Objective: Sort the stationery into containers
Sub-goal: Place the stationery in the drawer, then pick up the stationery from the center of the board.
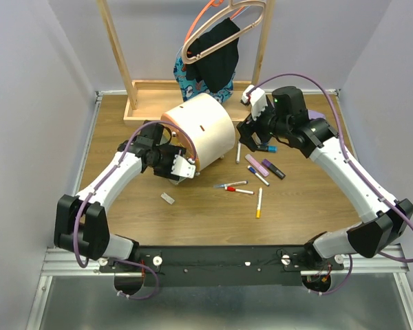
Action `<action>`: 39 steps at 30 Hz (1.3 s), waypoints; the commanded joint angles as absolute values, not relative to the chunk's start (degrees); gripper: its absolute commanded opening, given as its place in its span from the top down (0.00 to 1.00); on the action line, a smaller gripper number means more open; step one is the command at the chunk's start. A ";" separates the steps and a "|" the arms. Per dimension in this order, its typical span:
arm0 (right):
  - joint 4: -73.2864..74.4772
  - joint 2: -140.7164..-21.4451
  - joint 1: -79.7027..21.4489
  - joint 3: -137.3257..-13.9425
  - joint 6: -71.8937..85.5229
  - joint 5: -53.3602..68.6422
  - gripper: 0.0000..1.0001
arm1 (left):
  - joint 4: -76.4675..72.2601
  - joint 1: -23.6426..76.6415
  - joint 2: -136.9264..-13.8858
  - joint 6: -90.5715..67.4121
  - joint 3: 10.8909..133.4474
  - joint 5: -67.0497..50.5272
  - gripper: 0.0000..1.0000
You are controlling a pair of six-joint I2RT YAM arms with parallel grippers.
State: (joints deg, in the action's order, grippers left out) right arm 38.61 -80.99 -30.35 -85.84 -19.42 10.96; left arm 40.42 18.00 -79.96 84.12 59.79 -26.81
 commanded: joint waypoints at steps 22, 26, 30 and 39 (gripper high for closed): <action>38.76 -80.86 -29.53 -85.61 -19.16 12.57 0.08 | 67.95 16.17 -62.82 95.89 48.61 -35.16 0.34; 39.11 -80.77 -29.53 -84.90 -19.07 12.83 0.09 | 61.10 16.17 -66.18 96.60 45.79 -33.05 0.36; 39.38 -80.68 -29.62 -84.73 -19.25 12.74 0.09 | 57.84 16.17 -69.34 94.93 46.05 -33.40 0.39; 39.29 -81.56 -29.53 -84.55 -19.69 12.92 0.09 | 52.21 16.17 -75.40 94.13 45.79 -30.59 0.44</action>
